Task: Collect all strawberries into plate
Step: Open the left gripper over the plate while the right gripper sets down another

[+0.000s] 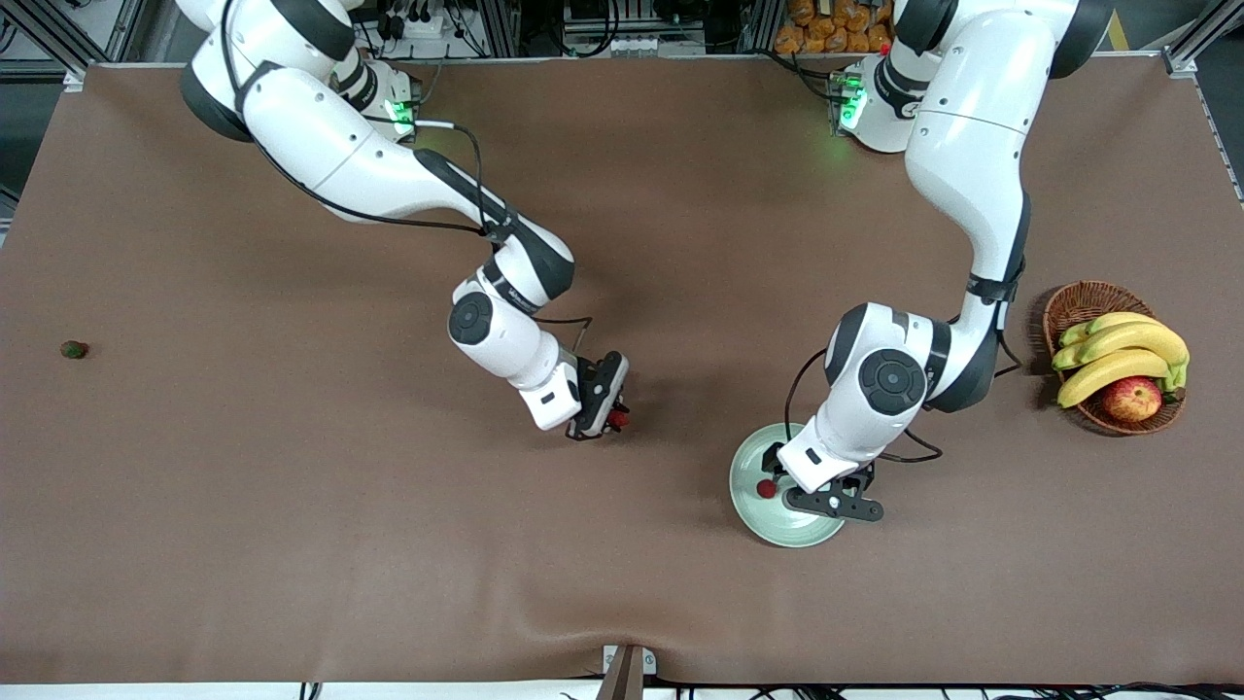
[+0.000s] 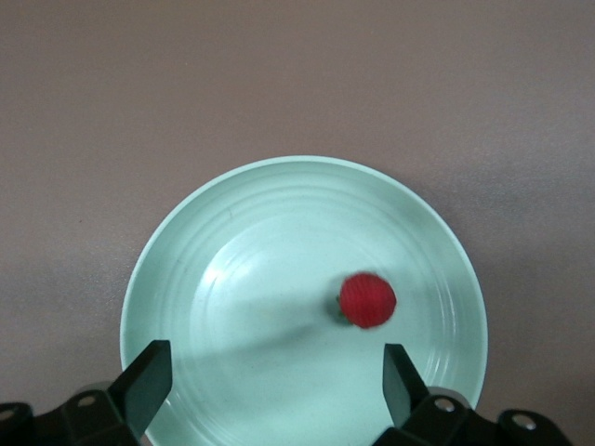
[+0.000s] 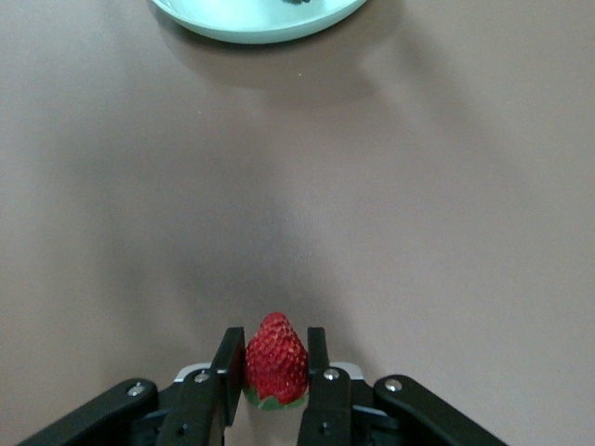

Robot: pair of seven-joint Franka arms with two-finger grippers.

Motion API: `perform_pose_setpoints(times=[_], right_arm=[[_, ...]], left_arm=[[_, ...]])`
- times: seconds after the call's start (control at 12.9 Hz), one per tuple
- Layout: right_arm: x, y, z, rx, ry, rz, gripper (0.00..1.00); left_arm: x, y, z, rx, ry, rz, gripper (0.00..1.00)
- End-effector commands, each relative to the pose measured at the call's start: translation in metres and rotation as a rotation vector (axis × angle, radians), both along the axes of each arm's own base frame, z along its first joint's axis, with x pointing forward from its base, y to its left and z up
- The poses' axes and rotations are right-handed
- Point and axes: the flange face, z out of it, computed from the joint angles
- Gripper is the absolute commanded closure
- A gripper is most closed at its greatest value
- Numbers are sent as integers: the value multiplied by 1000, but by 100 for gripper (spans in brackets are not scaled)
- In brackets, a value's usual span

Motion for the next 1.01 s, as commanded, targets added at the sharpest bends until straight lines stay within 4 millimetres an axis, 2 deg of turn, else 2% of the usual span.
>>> perform_pose_setpoints(times=[0.0, 0.23, 0.46, 0.62, 0.77, 0.93], right_arm=[[13, 2, -1, 15, -37, -12, 0], [28, -16, 18, 22, -51, -48, 0], [57, -74, 32, 8, -55, -122, 0], [69, -114, 45, -8, -47, -164, 0], [86, -159, 60, -41, -11, -202, 0], [96, -192, 83, -72, 26, -224, 0]], left_arm=[[-2, 2, 10, -2, 2, 6, 0], [-1, 2, 13, -5, -2, 11, 0], [-3, -3, 14, -16, 1, 18, 0], [-6, -14, 16, -32, 1, 64, 0], [-20, -48, 13, -57, 15, 96, 0], [-28, -79, 17, -74, 2, 99, 0]])
